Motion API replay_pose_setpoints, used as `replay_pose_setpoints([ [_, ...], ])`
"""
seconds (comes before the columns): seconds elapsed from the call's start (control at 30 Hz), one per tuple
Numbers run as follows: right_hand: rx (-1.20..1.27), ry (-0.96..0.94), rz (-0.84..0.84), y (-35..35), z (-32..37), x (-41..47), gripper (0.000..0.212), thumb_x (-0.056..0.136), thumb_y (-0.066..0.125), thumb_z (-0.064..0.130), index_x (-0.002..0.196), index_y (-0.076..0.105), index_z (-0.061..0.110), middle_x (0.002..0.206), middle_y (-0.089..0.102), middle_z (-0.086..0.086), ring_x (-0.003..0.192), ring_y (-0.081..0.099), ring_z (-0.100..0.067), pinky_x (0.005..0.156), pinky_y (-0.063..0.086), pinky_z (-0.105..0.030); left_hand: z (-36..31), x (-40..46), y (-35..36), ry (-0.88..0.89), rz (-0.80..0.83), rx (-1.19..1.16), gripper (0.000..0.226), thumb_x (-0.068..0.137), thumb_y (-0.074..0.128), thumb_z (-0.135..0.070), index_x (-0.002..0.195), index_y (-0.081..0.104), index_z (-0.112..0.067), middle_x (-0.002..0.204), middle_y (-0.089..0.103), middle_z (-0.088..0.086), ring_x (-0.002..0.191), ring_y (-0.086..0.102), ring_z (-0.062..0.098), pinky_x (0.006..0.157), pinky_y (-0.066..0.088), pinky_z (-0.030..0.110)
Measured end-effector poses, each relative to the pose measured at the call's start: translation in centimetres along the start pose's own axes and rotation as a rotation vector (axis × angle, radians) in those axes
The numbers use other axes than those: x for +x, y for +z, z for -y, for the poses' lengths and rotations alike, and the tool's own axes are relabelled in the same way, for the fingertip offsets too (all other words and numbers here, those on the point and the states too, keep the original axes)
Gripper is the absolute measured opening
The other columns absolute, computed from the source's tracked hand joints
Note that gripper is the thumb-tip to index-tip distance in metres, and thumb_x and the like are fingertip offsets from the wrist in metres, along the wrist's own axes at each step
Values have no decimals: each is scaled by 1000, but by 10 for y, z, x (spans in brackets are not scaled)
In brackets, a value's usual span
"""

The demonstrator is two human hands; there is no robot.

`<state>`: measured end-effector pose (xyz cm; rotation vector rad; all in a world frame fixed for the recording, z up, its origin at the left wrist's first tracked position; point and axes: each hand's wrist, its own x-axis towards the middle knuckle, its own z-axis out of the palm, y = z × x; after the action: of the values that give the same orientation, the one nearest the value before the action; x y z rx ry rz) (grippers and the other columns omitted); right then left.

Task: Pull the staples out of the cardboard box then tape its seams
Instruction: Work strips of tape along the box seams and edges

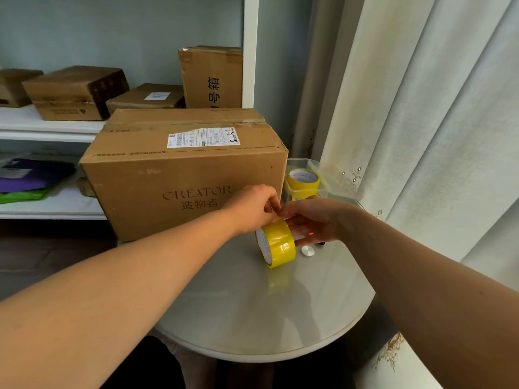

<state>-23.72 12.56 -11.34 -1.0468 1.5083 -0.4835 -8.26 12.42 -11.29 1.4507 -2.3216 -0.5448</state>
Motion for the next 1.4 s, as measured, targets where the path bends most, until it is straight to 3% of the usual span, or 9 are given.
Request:
replay_pose_setpoints([
  [0.13,84,-3,82,-7,-3,1,30,82,70,34,104,67,14,113,69,-9,107,65,-24,101,45,-47,2,4,1,-9,-69,16,6,85,66,-15,89,67,-19,82,56,-6,79,52,12,68,37,21],
  [0.27,78,-9,155,-10,-9,3,43,80,71,5,119,54,14,121,66,-13,115,61,-27,108,39,-47,4,8,0,-34,-59,-50,5,86,66,-17,83,65,-20,76,54,-10,79,53,11,68,37,22],
  [0.37,-53,-31,117,-1,-12,2,62,80,72,0,134,45,13,120,65,-13,114,61,-25,106,42,-43,3,10,-1,-22,-47,-17,6,87,65,-18,82,64,-21,79,55,-8,80,53,11,69,38,22],
  [0.7,-84,-116,-30,11,-3,13,38,86,68,6,120,55,-4,92,68,-12,82,66,-20,79,55,-36,-13,14,-17,37,-31,63,6,89,63,-15,87,64,-20,84,59,-7,82,56,12,71,42,25],
  [0.87,-232,-83,88,-16,6,3,45,81,69,43,114,64,15,108,70,1,102,63,-13,94,49,-36,-4,23,-30,19,76,99,4,88,65,-14,87,64,-19,72,52,-13,79,54,12,67,40,24],
  [0.97,-64,-153,-261,-35,2,16,31,85,69,38,100,66,12,95,70,-4,77,63,-12,76,51,-31,0,26,-23,32,94,60,6,88,64,-15,85,62,-21,73,51,-13,77,52,11,60,37,22],
  [1.07,-432,-170,-586,-38,-8,48,17,86,64,23,98,64,11,93,64,-10,79,59,-23,68,45,-30,1,31,-20,52,99,29,5,87,63,-17,84,62,-21,73,52,-13,76,51,11,61,39,22],
  [1.2,-852,-72,-505,-19,-30,71,45,85,65,38,120,53,13,122,57,-10,112,55,-31,86,45,-35,2,36,-21,57,136,16,3,86,64,-23,84,63,-22,74,52,-14,73,50,7,62,40,23],
  [1.4,-893,-108,-521,-15,-36,72,36,86,64,32,113,55,11,113,62,-11,103,60,-30,76,46,-31,11,38,-24,70,127,-11,6,86,66,-20,82,63,-23,73,55,-10,69,50,6,64,41,24],
])
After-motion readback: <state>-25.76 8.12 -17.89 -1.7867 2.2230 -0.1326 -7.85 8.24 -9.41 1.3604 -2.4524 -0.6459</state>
